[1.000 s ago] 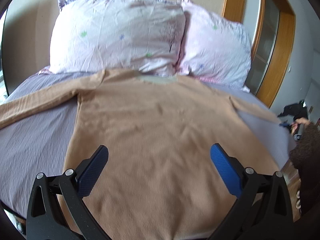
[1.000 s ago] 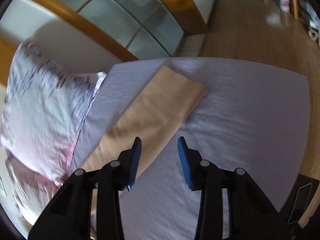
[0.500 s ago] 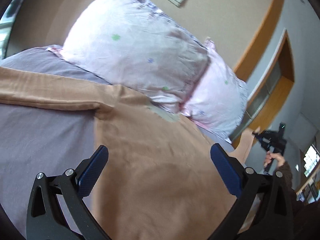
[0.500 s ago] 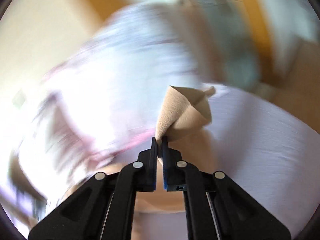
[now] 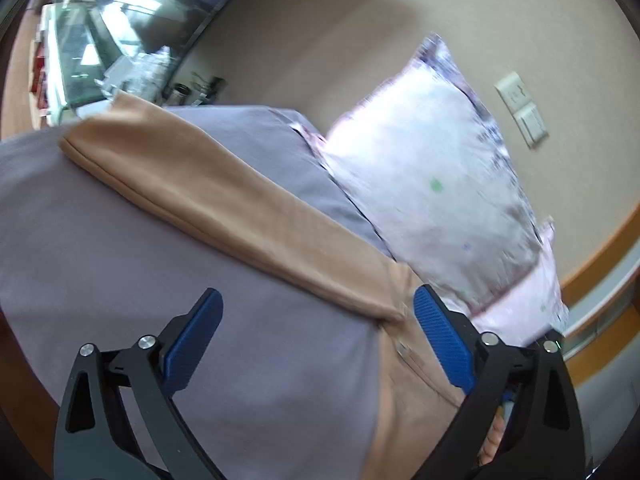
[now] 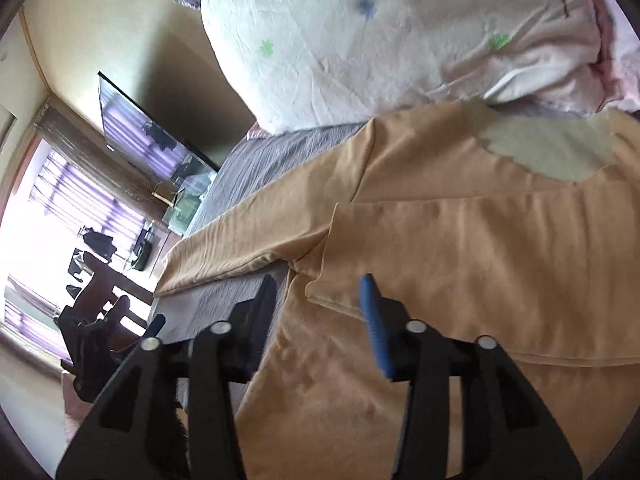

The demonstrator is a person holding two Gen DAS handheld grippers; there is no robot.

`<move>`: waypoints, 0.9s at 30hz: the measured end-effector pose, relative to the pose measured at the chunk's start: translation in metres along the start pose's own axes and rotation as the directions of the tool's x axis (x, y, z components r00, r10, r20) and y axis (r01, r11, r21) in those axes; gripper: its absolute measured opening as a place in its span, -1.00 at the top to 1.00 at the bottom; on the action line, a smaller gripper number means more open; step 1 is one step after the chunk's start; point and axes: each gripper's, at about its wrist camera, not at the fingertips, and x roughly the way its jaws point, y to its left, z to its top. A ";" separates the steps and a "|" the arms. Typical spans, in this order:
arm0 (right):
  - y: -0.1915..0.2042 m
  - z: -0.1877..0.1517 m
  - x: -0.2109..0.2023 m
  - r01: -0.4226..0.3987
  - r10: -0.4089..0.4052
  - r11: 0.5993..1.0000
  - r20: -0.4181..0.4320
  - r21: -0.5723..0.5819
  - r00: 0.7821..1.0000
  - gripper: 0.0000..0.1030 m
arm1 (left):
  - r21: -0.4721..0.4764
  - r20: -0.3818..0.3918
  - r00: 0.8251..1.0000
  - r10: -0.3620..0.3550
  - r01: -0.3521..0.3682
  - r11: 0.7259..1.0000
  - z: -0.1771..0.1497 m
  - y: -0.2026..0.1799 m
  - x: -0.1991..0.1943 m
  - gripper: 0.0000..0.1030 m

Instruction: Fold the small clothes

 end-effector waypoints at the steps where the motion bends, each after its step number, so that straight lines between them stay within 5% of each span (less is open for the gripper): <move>1: -0.003 -0.002 -0.013 0.017 -0.017 1.000 0.036 0.001 0.999 -0.29 | -0.025 0.004 1.000 0.029 -0.029 0.999 0.009 0.009 0.002 -0.77; 10: -0.025 -0.023 -0.068 0.025 -0.032 0.998 0.122 0.055 0.992 -0.40 | -0.198 -0.035 0.986 0.161 -0.164 0.966 0.047 0.069 0.018 -0.57; 16: -0.016 -0.032 -0.071 -0.029 0.026 0.999 0.110 0.027 0.994 -0.47 | -0.312 -0.062 0.986 0.152 -0.164 0.936 0.056 0.082 0.018 -0.46; 19: -0.016 -0.037 -0.074 -0.060 0.057 0.998 0.105 0.021 0.993 -0.48 | -0.343 -0.087 0.974 0.207 -0.225 0.912 0.060 0.095 0.025 0.61; 20: -0.017 -0.039 -0.075 -0.063 0.060 0.998 0.106 0.020 0.992 -0.49 | -0.364 -0.099 0.974 0.205 -0.227 0.903 0.060 0.103 0.027 0.87; 21: -0.018 -0.040 -0.078 -0.063 0.061 0.998 0.109 0.019 0.992 -0.49 | -0.377 -0.089 0.981 0.171 -0.192 0.906 0.061 0.108 0.028 0.88; 25: -0.031 -0.047 -0.096 -0.045 0.042 0.999 0.148 0.018 0.988 -0.51 | -0.187 -0.035 0.962 0.270 -0.272 0.944 0.073 0.069 0.030 0.89; 27: -0.043 -0.049 -0.112 -0.027 0.022 0.999 0.188 0.026 0.982 -0.53 | -0.044 0.012 0.966 0.257 -0.257 0.966 0.077 0.024 0.035 0.90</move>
